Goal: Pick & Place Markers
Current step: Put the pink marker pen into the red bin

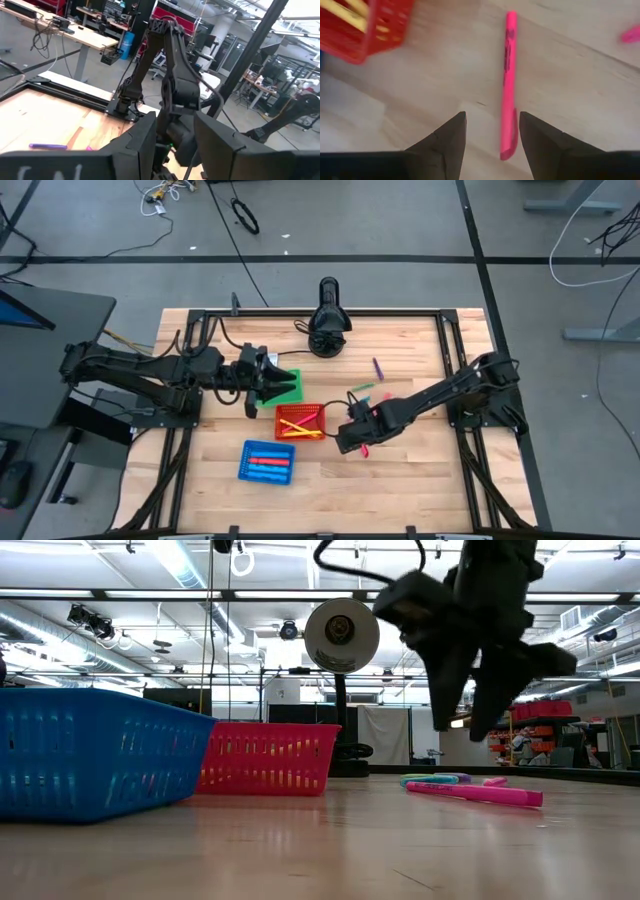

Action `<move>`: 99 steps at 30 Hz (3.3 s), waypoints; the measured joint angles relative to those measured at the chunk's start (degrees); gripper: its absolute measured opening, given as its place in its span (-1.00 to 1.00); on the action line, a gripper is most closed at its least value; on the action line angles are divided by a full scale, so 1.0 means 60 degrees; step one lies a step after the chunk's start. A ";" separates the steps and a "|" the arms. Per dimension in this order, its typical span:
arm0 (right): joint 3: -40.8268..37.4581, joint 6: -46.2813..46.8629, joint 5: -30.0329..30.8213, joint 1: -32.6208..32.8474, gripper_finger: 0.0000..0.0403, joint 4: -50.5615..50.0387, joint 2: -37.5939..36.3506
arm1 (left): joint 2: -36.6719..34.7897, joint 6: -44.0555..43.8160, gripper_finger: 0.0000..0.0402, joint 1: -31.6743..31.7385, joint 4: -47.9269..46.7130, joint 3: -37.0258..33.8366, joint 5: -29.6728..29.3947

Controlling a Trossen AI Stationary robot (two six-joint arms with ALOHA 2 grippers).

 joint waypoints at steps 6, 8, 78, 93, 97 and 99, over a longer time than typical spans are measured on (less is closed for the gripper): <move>0.0000 -0.0089 0.0011 -0.0044 -0.08 -0.0063 0.0498 | 0.0000 -0.0004 -0.31 -0.0004 -0.0004 0.0000 0.0122; 0.0000 -0.0163 -0.0091 -0.0058 -0.08 0.0155 0.0582 | 0.0000 -0.0004 -0.31 -0.0004 0.0004 0.0000 0.0122; -0.0025 -0.2175 0.1027 -0.0189 -0.84 -0.0385 -0.1136 | 0.0004 0.0022 -0.31 0.0007 0.0031 -0.0007 0.0001; -0.0004 -0.4681 0.2358 -0.0655 -0.84 0.1136 -0.3428 | 0.0004 0.0007 -0.31 0.0007 0.0611 0.0004 -0.0189; -0.0004 -0.6077 0.2349 -0.0784 -0.84 0.2351 -0.3833 | 0.0000 0.0004 -0.31 0.0007 0.0906 0.0004 -0.0488; -0.0004 -0.6865 0.2313 -0.0844 -0.84 0.3062 -0.3983 | 0.0000 0.0004 -0.31 0.0007 0.0979 0.0004 -0.0637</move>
